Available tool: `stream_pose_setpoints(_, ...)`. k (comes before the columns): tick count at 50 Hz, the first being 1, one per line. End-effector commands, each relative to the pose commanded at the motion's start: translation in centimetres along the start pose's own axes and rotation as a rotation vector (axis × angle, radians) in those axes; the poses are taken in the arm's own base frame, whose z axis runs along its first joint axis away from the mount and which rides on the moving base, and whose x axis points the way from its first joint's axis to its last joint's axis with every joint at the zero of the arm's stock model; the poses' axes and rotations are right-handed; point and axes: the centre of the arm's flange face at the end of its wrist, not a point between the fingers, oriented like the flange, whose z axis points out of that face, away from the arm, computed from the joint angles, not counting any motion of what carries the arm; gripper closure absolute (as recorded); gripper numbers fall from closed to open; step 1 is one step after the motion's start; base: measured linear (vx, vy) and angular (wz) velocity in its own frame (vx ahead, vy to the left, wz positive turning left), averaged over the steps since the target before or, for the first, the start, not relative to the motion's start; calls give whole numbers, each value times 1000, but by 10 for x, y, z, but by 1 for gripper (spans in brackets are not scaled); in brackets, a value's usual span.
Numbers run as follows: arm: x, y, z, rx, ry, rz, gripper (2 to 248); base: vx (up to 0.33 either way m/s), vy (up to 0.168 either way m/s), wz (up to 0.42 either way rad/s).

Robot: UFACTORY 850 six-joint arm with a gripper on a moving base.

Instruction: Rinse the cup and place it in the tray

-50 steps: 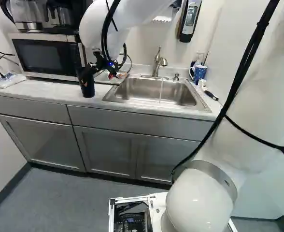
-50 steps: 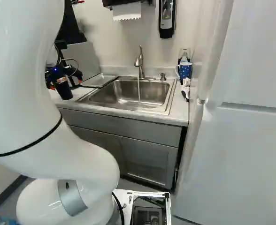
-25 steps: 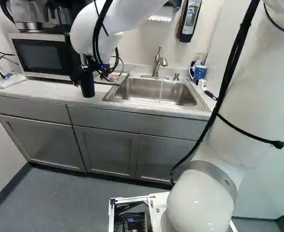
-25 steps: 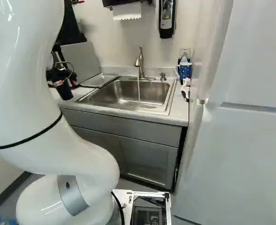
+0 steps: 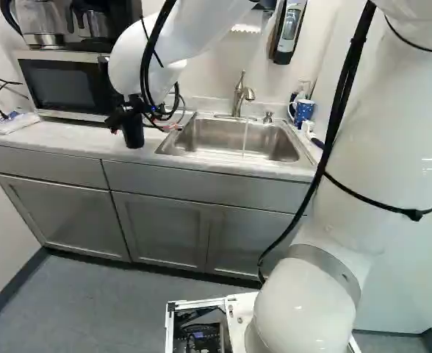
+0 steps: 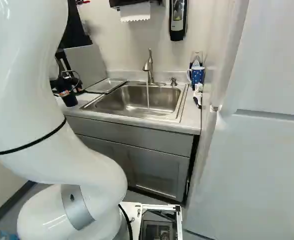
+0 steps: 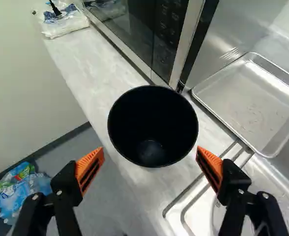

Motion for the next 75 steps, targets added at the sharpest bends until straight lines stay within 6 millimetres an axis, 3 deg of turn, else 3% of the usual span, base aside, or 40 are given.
stream_pose_setpoints(75,-54,-1,18,2,279,5,3,0,0,0)
